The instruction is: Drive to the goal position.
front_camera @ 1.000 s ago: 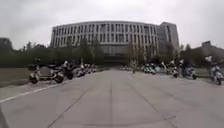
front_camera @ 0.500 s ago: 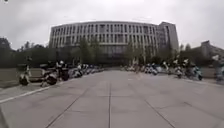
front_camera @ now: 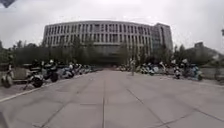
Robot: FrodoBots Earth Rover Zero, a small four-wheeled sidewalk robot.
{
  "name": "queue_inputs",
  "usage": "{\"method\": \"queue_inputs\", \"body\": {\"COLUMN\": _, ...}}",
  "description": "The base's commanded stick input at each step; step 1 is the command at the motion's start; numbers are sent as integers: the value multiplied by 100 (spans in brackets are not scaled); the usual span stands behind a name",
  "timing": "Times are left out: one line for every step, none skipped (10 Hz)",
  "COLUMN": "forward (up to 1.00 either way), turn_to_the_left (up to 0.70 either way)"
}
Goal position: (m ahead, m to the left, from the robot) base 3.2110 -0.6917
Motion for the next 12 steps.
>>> {"method": "queue_inputs", "body": {"forward": 100, "turn_to_the_left": 0}}
{"method": "queue_inputs", "body": {"forward": 100, "turn_to_the_left": 0}}
{"method": "queue_inputs", "body": {"forward": 100, "turn_to_the_left": 0}}
{"method": "queue_inputs", "body": {"forward": 100, "turn_to_the_left": 0}}
{"method": "queue_inputs", "body": {"forward": 100, "turn_to_the_left": 0}}
{"method": "queue_inputs", "body": {"forward": 100, "turn_to_the_left": 0}}
{"method": "queue_inputs", "body": {"forward": 100, "turn_to_the_left": 0}}
{"method": "queue_inputs", "body": {"forward": 92, "turn_to_the_left": 0}}
{"method": "queue_inputs", "body": {"forward": 76, "turn_to_the_left": 0}}
{"method": "queue_inputs", "body": {"forward": 61, "turn_to_the_left": 0}}
{"method": "queue_inputs", "body": {"forward": 45, "turn_to_the_left": 0}}
{"method": "queue_inputs", "body": {"forward": 28, "turn_to_the_left": 0}}
